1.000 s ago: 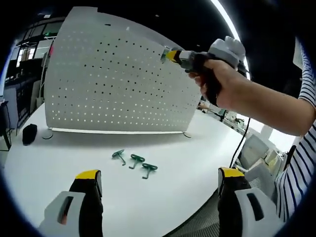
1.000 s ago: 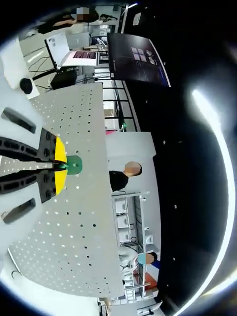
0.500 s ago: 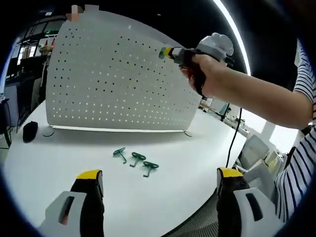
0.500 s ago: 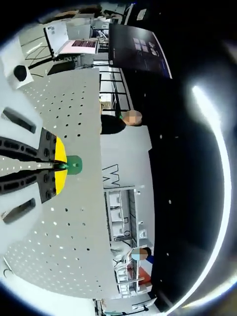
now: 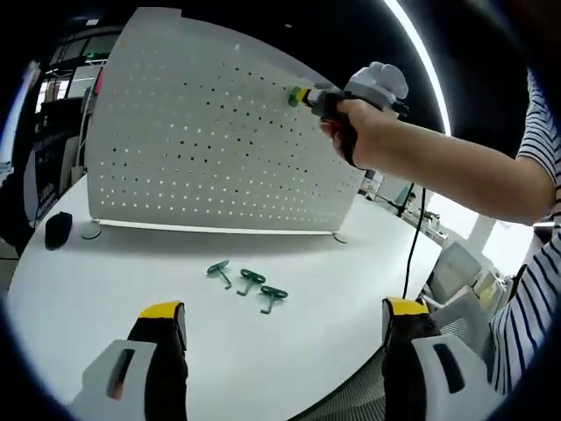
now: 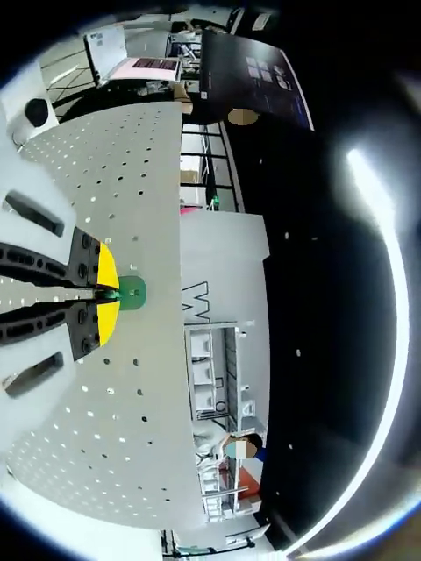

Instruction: Insert the hook assembly into the mounting plate slot until the hook locks in place.

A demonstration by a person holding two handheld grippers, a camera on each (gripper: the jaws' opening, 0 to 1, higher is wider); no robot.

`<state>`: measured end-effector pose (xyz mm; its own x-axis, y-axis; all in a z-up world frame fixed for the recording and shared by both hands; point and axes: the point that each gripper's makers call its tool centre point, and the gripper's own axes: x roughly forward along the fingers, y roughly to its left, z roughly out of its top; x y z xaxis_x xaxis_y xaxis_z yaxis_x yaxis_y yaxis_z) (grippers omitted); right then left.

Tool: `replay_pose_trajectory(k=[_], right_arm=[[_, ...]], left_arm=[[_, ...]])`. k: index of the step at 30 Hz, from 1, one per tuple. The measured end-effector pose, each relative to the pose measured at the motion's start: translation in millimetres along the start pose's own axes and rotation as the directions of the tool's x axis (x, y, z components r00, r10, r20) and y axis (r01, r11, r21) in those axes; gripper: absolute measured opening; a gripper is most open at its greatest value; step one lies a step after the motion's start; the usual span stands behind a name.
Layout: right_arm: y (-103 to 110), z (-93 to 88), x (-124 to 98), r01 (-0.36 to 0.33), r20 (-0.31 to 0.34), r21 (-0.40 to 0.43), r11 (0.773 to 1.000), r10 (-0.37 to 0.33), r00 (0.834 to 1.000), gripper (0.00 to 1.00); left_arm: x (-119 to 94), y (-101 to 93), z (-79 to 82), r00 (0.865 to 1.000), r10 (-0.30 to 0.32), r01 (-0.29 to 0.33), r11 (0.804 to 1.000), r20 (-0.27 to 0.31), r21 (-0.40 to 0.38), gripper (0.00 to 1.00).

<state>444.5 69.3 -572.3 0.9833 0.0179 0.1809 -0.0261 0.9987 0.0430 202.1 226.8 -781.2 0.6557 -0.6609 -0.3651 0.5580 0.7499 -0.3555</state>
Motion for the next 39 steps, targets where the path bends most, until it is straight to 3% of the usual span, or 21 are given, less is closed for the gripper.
replay_pose_trajectory(k=[7,15,26,30,33,39], right_arm=[[0.6,-0.8,3.0,0.013,-0.002,-0.016,1.000,-0.013,1.000,0.00],[-1.0,-4.7,5.9,0.036,-0.009,0.021,0.999,-0.036,0.999,0.00],[-2.5,-8.2,10.9,0.066,-0.055,0.032,0.997,-0.064,0.996,0.00],[-2.2,-10.6,12.8,0.062,-0.079,-0.015,0.998,-0.063,0.995,0.01],[-3.9,-14.0,16.5,0.051,-0.111,-0.104,0.993,-0.062,0.992,0.01],[-2.4,-10.6,16.5,0.039,-0.118,-0.018,0.999,-0.041,0.992,0.06]], left_arm=[[-0.1,0.9,1.2,1.000,0.003,-0.003,1.000,0.006,-0.014,0.94],[0.1,1.7,0.7,1.000,0.005,-0.005,1.000,0.002,-0.016,0.94],[-0.1,2.6,-0.5,1.000,0.010,-0.010,1.000,-0.004,-0.014,0.93],[-0.6,2.8,0.3,1.000,0.012,-0.012,1.000,-0.001,-0.012,0.93],[-1.8,3.7,4.5,1.000,0.018,-0.018,1.000,0.022,-0.015,0.93],[-2.0,4.3,2.6,1.000,0.024,-0.024,1.000,0.012,-0.006,0.92]])
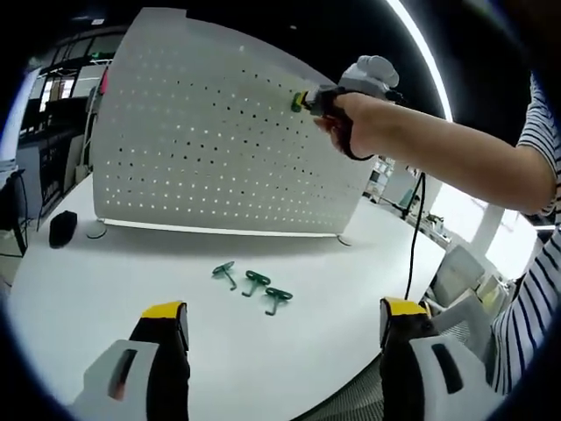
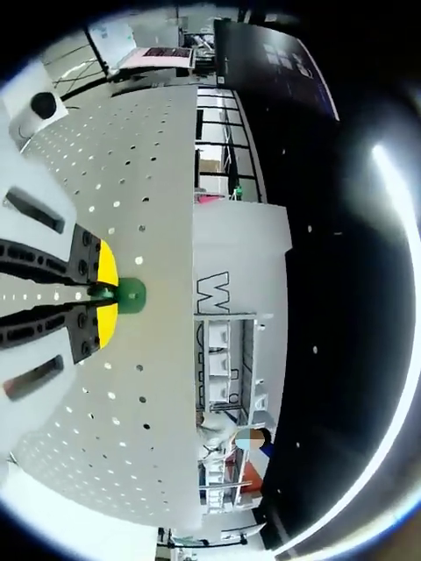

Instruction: Insert the hook assembly into the mounting plate slot until the hook locks in place.

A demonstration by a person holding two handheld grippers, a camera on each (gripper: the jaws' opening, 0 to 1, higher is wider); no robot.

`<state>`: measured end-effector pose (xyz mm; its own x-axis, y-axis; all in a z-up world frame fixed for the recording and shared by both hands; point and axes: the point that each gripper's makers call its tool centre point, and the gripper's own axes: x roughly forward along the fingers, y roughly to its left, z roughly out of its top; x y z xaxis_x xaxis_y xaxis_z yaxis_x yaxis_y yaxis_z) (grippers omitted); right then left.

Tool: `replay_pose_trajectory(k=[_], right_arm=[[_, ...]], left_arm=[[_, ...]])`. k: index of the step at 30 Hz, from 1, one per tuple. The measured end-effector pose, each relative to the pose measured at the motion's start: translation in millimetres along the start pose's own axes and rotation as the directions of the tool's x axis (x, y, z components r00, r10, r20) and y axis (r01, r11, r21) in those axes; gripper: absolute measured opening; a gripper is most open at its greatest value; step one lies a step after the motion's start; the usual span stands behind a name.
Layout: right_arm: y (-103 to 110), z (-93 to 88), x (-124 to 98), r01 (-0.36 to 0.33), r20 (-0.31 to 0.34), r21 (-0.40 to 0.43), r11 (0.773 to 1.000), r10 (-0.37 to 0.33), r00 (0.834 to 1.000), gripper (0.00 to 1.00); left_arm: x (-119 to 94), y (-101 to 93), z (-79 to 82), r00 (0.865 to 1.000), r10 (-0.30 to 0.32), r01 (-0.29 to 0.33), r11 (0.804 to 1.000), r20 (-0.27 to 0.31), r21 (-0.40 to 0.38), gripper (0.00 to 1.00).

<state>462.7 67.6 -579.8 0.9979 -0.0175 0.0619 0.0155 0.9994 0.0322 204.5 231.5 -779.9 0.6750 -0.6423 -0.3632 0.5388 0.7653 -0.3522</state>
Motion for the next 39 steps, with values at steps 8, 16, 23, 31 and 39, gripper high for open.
replay_pose_trajectory(k=[8,16,23,31,39], right_arm=[[-1.9,17.3,-7.3,-0.008,0.026,0.010,1.000,0.008,1.000,0.17],[-9.5,47.4,-26.7,-0.047,0.075,0.032,0.998,0.045,0.996,0.17],[-15.6,41.0,-49.6,-0.103,0.041,-0.005,0.995,0.103,0.994,0.18],[-45.5,-0.2,-78.2,-0.087,-0.055,0.002,0.996,0.086,0.995,0.18],[-54.7,-52.7,-107.5,-0.159,-0.188,-0.031,0.987,0.150,0.971,0.18]], left_arm=[[-0.8,0.0,0.9,1.000,0.005,-0.005,1.000,0.002,0.010,0.91],[-0.8,0.7,2.3,1.000,0.009,-0.009,1.000,0.008,0.016,0.92],[-1.3,0.1,0.5,1.000,0.010,-0.010,0.999,-0.002,0.031,0.91],[-0.2,-2.5,-4.5,1.000,0.003,-0.002,0.999,-0.028,0.049,0.91],[0.0,-0.2,-8.4,0.999,0.009,-0.007,0.999,-0.051,0.049,0.91]])
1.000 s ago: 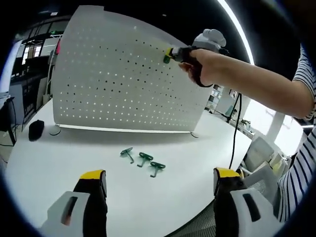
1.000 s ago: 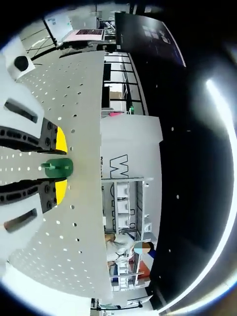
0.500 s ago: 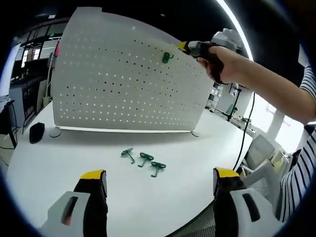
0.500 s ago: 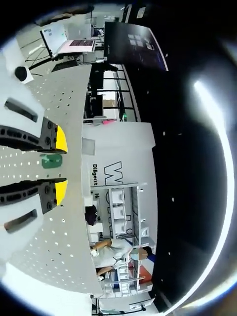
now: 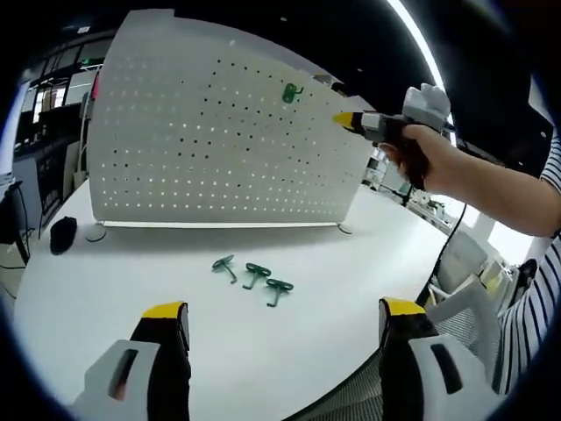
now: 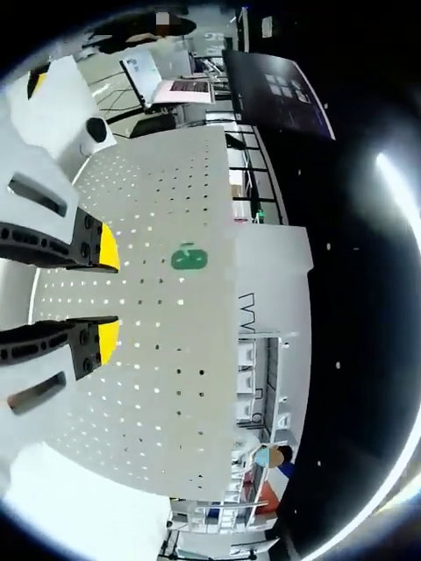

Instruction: Insert the hook assembly into the mounting plate slot until the hook locks in place.

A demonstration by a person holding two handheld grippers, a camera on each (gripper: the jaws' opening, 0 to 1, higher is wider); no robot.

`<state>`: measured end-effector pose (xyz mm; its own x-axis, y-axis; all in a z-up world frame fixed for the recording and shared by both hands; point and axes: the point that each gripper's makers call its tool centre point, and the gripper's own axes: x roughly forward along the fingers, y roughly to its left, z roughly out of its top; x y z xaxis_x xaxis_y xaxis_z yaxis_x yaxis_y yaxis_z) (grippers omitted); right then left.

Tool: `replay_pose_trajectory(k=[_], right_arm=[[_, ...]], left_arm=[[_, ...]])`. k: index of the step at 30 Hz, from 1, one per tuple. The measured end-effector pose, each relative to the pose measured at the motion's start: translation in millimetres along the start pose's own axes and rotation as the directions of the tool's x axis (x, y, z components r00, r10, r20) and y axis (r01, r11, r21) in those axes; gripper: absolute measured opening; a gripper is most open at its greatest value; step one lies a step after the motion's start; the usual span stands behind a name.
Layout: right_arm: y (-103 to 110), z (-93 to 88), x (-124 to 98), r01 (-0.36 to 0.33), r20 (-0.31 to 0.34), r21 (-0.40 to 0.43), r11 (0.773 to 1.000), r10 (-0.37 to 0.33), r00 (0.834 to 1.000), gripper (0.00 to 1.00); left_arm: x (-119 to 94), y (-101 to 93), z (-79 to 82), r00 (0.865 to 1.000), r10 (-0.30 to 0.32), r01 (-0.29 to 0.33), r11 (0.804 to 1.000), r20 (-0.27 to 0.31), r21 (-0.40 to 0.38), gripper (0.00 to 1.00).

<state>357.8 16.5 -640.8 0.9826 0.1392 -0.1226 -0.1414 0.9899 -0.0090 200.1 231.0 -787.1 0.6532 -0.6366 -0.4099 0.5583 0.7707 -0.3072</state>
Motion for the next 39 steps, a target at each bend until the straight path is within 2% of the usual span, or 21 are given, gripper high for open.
replay_pose_trajectory(k=[5,8,10,11,14,19,24,26,31,34,39], right_arm=[[4.2,-32.6,-15.6,-0.054,-0.074,-0.037,0.998,0.051,0.996,0.20],[3.9,-51.9,-24.4,-0.069,-0.120,-0.035,0.997,0.065,0.991,0.20],[8.6,-66.4,-30.6,-0.097,-0.163,0.003,0.995,0.096,0.982,0.21],[10.3,-70.9,-32.4,-0.107,-0.177,0.010,0.994,0.107,0.978,0.22],[13.5,-82.6,-40.6,-0.127,-0.207,-0.044,0.991,0.115,0.971,0.22],[24.1,-100.6,-53.9,-0.189,-0.246,-0.089,0.978,0.162,0.956,0.22],[32.3,-112.6,-66.9,-0.222,-0.267,-0.058,0.973,0.199,0.943,0.22],[35.9,-117.5,-70.3,-0.235,-0.278,-0.065,0.970,0.209,0.938,0.22],[48.0,-140.8,-82.8,-0.308,-0.346,-0.084,0.948,0.262,0.901,0.22],[60.7,-159.2,-90.5,-0.385,-0.409,-0.061,0.921,0.329,0.851,0.21],[76.4,-179.7,-98.7,-0.470,-0.475,-0.090,0.878,0.377,0.795,0.20]], left_arm=[[2.8,2.8,-10.2,0.998,0.017,-0.016,1.000,-0.056,0.018,0.88],[2.9,3.5,-11.4,0.998,0.021,-0.020,1.000,-0.061,0.022,0.89],[3.3,3.7,-13.7,0.997,0.020,-0.018,1.000,-0.072,0.022,0.89],[3.5,3.6,-14.3,0.997,0.019,-0.018,1.000,-0.076,0.024,0.89],[4.7,2.5,-17.3,0.996,0.014,-0.011,1.000,-0.091,0.028,0.89],[5.6,2.3,-21.1,0.993,0.018,-0.012,0.999,-0.114,0.049,0.88],[5.6,4.1,-23.1,0.992,0.019,-0.013,0.999,-0.127,0.047,0.89],[7.1,0.5,-19.2,0.995,0.005,0.002,0.998,-0.104,0.064,0.89],[8.4,0.9,-30.4,0.986,0.009,0.000,0.999,-0.165,0.054,0.90],[7.6,1.8,-33.5,0.983,0.012,-0.004,0.999,-0.181,0.047,0.89],[5.9,7.5,-34.3,0.983,0.029,-0.025,0.999,-0.184,0.022,0.87]])
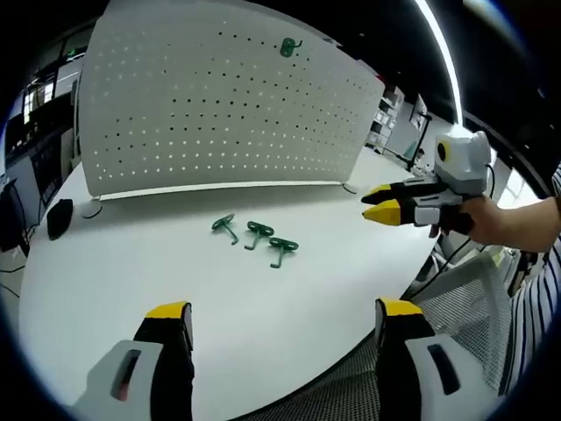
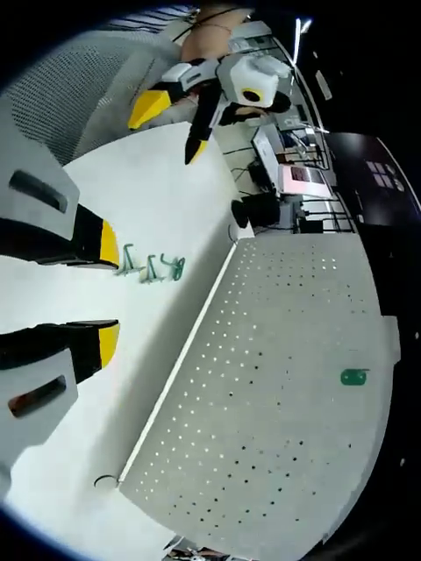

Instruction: Insert the hook assembly into the mounting plate slot until the hook locks in place.

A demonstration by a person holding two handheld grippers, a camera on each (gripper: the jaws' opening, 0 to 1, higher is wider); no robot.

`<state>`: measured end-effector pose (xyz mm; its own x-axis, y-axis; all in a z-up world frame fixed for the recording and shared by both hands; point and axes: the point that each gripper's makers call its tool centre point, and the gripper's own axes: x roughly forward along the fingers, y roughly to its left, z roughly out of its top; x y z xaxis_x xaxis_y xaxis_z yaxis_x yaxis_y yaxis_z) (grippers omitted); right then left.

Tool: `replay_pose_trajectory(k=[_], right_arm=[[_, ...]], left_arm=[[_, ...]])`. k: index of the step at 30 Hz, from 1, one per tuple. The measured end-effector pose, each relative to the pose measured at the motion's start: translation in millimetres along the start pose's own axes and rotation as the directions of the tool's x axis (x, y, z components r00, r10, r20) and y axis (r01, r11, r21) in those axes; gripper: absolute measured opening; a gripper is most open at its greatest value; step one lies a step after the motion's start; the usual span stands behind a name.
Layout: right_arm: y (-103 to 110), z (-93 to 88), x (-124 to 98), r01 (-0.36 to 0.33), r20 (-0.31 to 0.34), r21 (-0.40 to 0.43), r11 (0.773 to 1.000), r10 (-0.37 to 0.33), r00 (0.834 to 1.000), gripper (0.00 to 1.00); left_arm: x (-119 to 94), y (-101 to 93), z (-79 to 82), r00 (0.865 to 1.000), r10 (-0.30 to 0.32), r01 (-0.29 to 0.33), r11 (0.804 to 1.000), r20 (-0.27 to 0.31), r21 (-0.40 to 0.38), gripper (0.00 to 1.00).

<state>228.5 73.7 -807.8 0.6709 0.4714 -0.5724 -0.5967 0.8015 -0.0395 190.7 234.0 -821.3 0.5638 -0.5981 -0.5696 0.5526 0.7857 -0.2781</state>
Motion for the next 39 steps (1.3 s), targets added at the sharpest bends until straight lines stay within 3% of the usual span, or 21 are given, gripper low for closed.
replay_pose_trajectory(k=[6,17,23,30,32,39], right_arm=[[21.1,-15.7,18.4,-0.080,-0.070,-0.017,0.997,0.079,0.994,0.19],[30.8,-25.5,59.1,-0.131,-0.168,-0.081,0.988,0.116,0.979,0.15],[25.3,-29.3,80.6,-0.124,-0.207,-0.141,0.982,0.093,0.974,0.14],[21.1,-29.9,101.6,-0.152,-0.260,-0.125,0.980,0.115,0.959,0.13],[20.5,-31.9,106.3,-0.162,-0.273,-0.088,0.983,0.133,0.953,0.13],[18.2,-30.9,115.3,-0.194,-0.324,-0.117,0.974,0.147,0.935,0.12]], left_arm=[[-0.8,0.3,0.0,1.000,0.002,-0.002,1.000,0.005,-0.018,0.87],[-1.6,1.7,2.6,0.999,0.024,-0.024,1.000,0.024,0.016,0.85],[-3.0,3.9,2.6,0.999,0.033,-0.033,0.999,0.030,0.006,0.84],[-3.3,7.0,2.5,0.999,0.040,-0.040,0.999,0.029,-0.010,0.83],[-3.5,7.7,2.8,0.999,0.042,-0.042,0.999,0.031,-0.020,0.84],[-3.4,7.6,2.4,0.999,0.042,-0.041,0.999,0.027,-0.026,0.83]])
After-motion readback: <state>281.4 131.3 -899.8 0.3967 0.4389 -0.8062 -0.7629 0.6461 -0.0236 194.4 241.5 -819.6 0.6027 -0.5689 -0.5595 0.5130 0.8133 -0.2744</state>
